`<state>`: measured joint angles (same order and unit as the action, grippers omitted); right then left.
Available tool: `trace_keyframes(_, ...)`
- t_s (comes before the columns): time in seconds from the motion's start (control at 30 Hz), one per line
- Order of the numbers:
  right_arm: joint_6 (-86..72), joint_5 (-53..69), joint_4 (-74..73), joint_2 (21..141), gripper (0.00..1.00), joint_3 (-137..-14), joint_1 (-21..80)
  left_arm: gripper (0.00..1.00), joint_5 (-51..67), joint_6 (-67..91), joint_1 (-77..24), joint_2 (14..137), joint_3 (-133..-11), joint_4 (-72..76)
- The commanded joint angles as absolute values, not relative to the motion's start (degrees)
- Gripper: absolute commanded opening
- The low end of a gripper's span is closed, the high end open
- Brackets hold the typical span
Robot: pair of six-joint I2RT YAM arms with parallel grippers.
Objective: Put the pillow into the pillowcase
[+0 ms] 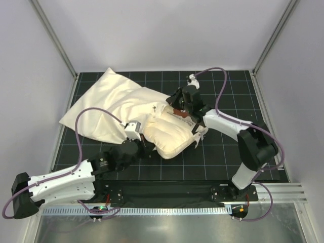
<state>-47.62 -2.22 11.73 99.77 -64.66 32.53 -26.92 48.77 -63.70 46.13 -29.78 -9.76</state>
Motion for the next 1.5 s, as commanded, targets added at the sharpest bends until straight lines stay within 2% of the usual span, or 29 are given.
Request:
trace_keyframes(0.0,-42.28,-10.36,7.15,87.75,0.04,-64.08,32.43,0.0,-29.62,42.21,-63.54,49.12,-42.31,-5.01)
trace_keyframes(0.2,-38.15,-10.02,-2.26,77.09,0.04,-64.24,32.61,0.0,-31.82,32.27,-61.01,60.1,-65.09,-13.87)
trace_keyframes(0.23,-37.36,-9.85,-3.94,74.3,0.04,-65.29,32.61,0.0,-31.03,30.25,-60.21,61.6,-73.83,-15.8)
trace_keyframes(0.43,-32.96,-11.16,-15.55,64.09,0.04,-75.93,32.43,0.0,-25.85,26.55,-53.27,74.78,-105.87,-31.63)
trace_keyframes(0.53,-31.12,-12.3,-18.62,62.41,0.04,-83.12,32.26,0.0,-21.99,27.86,-48.71,79.62,-115.01,-36.37)
trace_keyframes(0.7,-27.86,-13.54,-30.92,67.49,0.04,-105.0,31.99,0.0,-10.56,33.57,-36.93,88.67,-137.88,-46.65)
trace_keyframes(0.87,-26.02,-16.25,-34.28,68.73,0.04,-115.21,31.82,0.0,-2.83,39.19,-29.37,88.42,-137.12,-45.18)
trace_keyframes(0.97,-25.14,-18.37,-34.98,68.82,0.04,-117.59,31.55,0.0,6.75,44.9,-22.52,86.14,-128.18,-40.71)
trace_keyframes(1.03,-24.79,-18.54,-34.11,68.82,0.04,-117.6,31.47,0.0,11.42,47.72,-21.19,85.69,-126.57,-38.77)
trace_keyframes(1.2,-23.29,-17.49,-31.73,70.57,0.04,-120.4,31.38,0.0,17.65,52.28,-18.9,89.29,-132.44,-35.52)
trace_keyframes(1.23,-22.86,-17.49,-31.03,71.71,0.04,-123.02,31.46,0.0,22.02,56.91,-17.33,89.82,-134.63,-33.59)
trace_keyframes(1.4,-18.65,-18.89,-21.38,70.76,0.04,-124.45,31.29,0.0,27.69,72.05,-13.89,88.86,-130.52,-4.98)
trace_keyframes(1.47,-17.15,-19.6,-15.14,69.36,0.04,-124.28,31.29,0.0,26.72,75.04,-13.54,89.03,-132.27,-0.72)
